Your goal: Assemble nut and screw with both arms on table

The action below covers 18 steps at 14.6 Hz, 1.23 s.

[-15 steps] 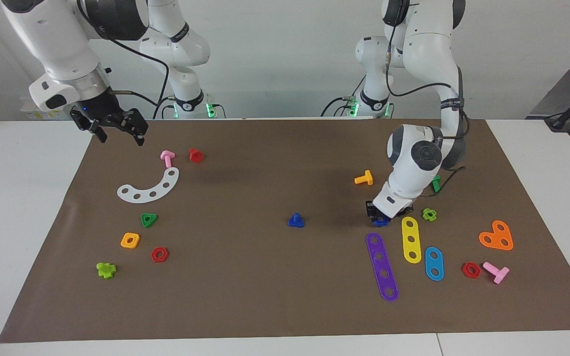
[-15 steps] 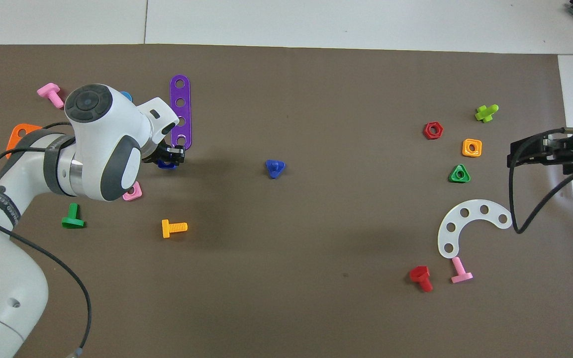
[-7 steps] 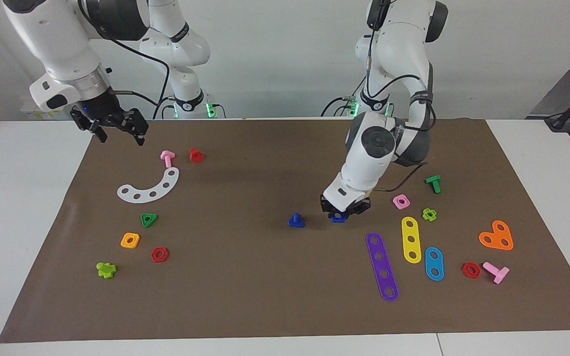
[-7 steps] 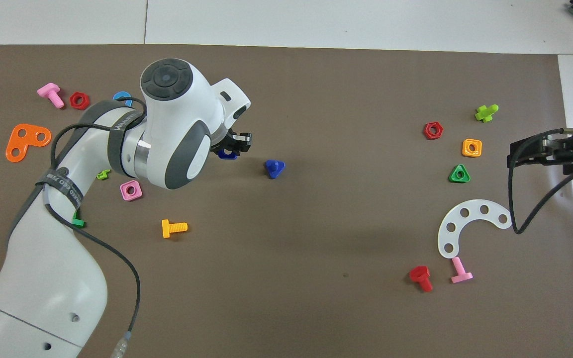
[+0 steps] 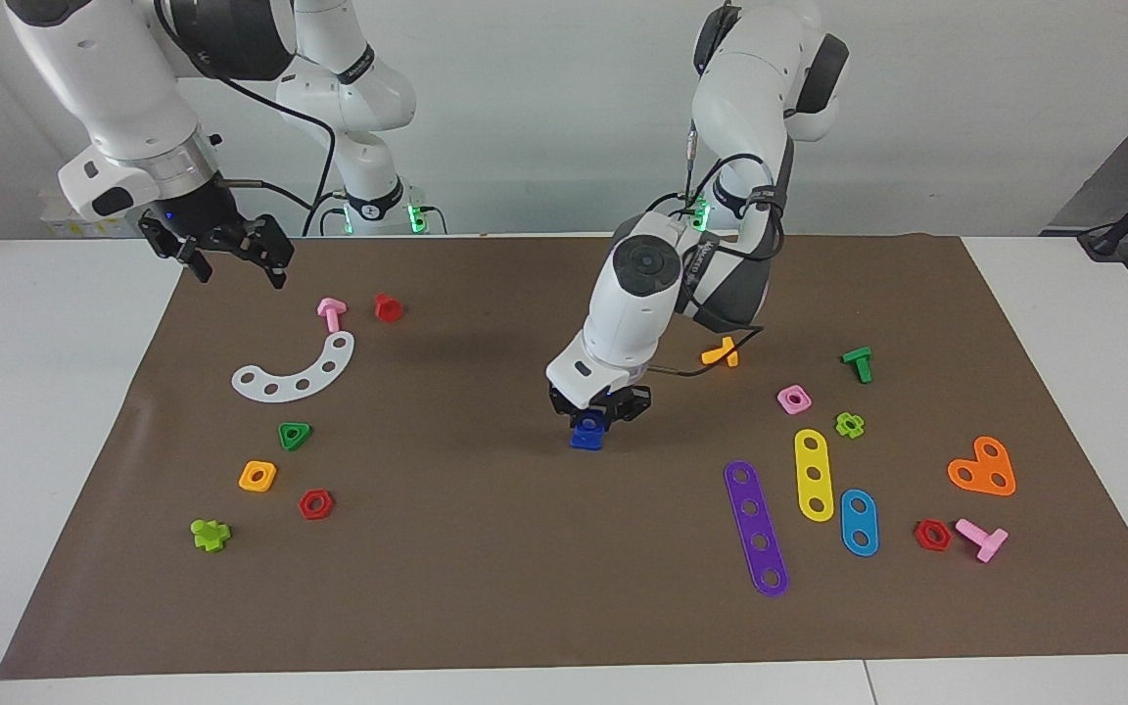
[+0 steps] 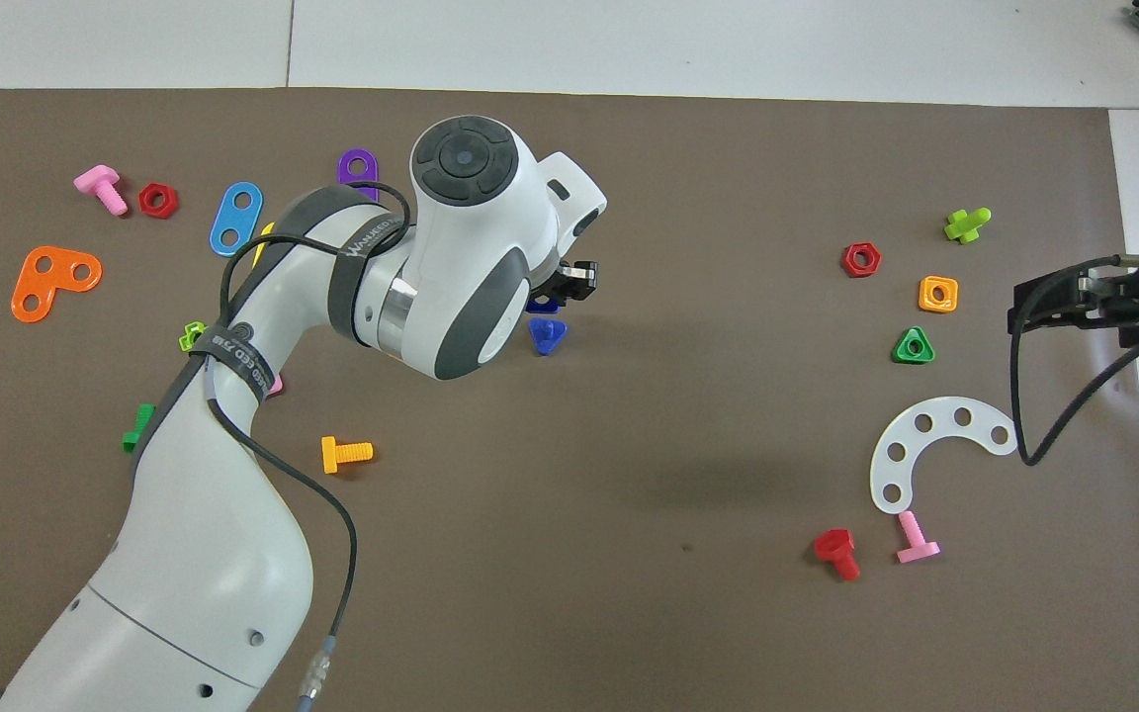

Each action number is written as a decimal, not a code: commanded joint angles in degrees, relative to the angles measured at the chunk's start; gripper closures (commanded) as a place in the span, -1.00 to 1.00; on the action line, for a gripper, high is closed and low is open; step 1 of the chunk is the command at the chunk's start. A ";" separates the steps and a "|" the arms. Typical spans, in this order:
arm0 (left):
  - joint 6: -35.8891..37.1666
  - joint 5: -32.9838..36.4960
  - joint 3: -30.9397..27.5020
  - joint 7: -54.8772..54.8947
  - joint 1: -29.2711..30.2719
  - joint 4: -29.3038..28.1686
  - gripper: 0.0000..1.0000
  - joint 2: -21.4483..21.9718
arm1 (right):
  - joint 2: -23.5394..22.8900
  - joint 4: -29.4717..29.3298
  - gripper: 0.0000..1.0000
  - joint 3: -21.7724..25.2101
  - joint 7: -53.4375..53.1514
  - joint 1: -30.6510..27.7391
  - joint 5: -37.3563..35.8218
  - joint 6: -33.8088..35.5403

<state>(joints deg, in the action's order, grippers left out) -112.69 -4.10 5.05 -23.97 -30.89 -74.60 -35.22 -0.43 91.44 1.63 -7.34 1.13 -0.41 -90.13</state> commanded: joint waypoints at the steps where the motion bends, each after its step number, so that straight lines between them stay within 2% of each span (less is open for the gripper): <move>1: 1.60 -0.56 -1.18 -0.38 -1.89 2.53 0.72 -2.39 | 0.86 0.76 -1.00 -0.57 1.63 -0.78 -0.65 -0.04; 6: 5.28 1.11 -2.14 -0.38 -2.25 2.79 0.74 -3.18 | 0.95 1.11 -1.00 -0.57 1.71 -0.87 -0.38 -0.04; 18: 3.45 1.64 -2.41 -0.38 -2.51 0.42 0.80 -3.27 | 1.39 1.64 -1.00 -0.57 1.80 -1.31 -0.21 -0.13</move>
<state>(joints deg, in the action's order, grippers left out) -109.39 -3.71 3.37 -24.01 -32.65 -74.31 -38.14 -0.43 91.57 1.67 -7.33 0.92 -0.41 -90.13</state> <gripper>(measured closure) 0.533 0.000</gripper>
